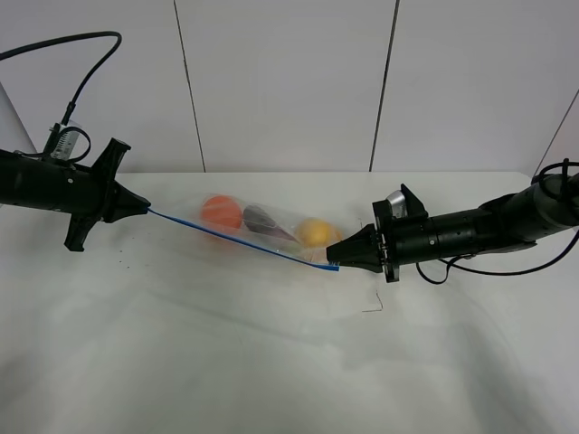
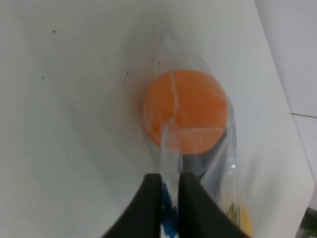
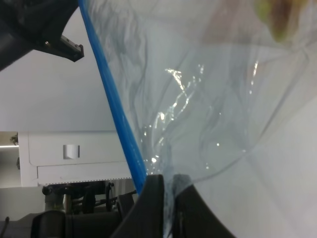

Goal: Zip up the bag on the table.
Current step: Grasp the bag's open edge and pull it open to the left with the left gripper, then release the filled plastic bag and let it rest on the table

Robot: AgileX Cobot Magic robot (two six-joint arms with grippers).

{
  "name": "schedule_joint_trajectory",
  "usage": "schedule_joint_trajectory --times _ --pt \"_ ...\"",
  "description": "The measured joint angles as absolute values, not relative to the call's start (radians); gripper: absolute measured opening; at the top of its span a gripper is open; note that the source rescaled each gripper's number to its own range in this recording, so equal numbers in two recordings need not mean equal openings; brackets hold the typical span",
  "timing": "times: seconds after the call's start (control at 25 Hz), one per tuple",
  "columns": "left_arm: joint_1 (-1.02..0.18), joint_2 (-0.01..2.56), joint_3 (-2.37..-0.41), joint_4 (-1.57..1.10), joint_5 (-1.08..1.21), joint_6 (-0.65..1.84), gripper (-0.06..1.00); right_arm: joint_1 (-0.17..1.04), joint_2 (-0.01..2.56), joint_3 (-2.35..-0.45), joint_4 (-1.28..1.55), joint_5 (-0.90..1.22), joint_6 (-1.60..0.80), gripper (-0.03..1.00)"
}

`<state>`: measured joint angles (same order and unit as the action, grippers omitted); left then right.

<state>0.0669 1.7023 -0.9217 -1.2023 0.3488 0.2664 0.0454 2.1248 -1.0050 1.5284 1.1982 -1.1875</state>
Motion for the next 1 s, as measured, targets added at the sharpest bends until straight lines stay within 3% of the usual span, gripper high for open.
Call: schedule_joint_trajectory --times 0.2,0.28,0.44,0.76,1.0 --pt "0.077 1.702 -0.922 -1.197 0.318 0.268 0.83 0.045 2.125 -1.005 1.506 1.195 -1.188 0.0" --pt "0.078 1.702 -0.924 -1.163 0.305 0.283 0.94 0.045 2.125 -1.005 1.505 1.195 -1.188 0.0" --pt "0.111 1.702 -0.976 -0.985 0.312 0.324 1.0 0.045 2.125 -1.005 1.504 1.195 -1.188 0.0" --pt "0.146 1.7 -1.187 -0.375 0.486 0.39 1.0 0.045 2.125 -1.005 1.504 1.195 -1.188 0.0" --pt "0.141 1.699 -1.268 -0.132 0.668 0.298 1.0 0.045 2.125 -1.005 1.504 1.195 -1.188 0.0"
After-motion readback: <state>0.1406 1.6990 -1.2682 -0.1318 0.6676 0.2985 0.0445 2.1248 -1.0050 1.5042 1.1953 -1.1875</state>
